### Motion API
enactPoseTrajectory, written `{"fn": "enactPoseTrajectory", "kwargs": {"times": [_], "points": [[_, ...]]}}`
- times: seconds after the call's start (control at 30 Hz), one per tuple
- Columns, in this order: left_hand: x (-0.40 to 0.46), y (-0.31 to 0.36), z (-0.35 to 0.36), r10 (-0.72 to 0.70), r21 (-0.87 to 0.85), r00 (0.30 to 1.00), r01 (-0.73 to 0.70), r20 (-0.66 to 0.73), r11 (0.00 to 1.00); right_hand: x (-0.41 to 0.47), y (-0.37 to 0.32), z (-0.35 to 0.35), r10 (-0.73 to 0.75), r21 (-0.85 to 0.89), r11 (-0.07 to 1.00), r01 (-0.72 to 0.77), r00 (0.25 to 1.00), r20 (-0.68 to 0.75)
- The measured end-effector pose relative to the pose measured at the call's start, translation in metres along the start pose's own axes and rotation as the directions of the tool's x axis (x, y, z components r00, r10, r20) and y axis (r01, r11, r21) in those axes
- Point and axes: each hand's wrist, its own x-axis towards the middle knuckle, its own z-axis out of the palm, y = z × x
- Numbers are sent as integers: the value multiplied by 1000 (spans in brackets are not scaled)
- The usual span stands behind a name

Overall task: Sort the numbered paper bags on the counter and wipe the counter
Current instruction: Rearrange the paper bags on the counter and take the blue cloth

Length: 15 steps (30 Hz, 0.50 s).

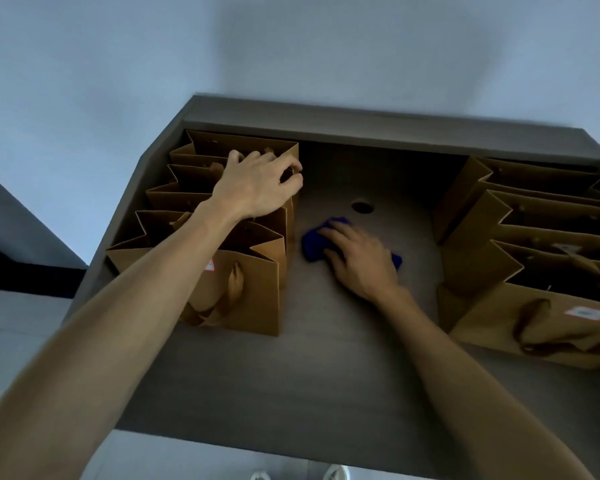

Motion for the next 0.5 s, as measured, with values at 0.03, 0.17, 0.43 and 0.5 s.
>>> {"fn": "enactPoseTrajectory", "kwargs": {"times": [0.03,0.17,0.43,0.5], "points": [[0,0,1,1,0,1000,-1,-5,1000,-23,-3,-1,-37,14,999,36,999,22],[1,0,1,-1,7,1000,1,-15,1000,-122,-6,-10,-210,44,977,208,977,41],[-2,0,-1,-6,17,1000,5,9,1000,-153,-41,-7,-613,32,789,614,782,115],[-2,0,-2,-12,14,1000,12,9,1000,-137,-77,3,-703,56,711,701,704,106]]}}
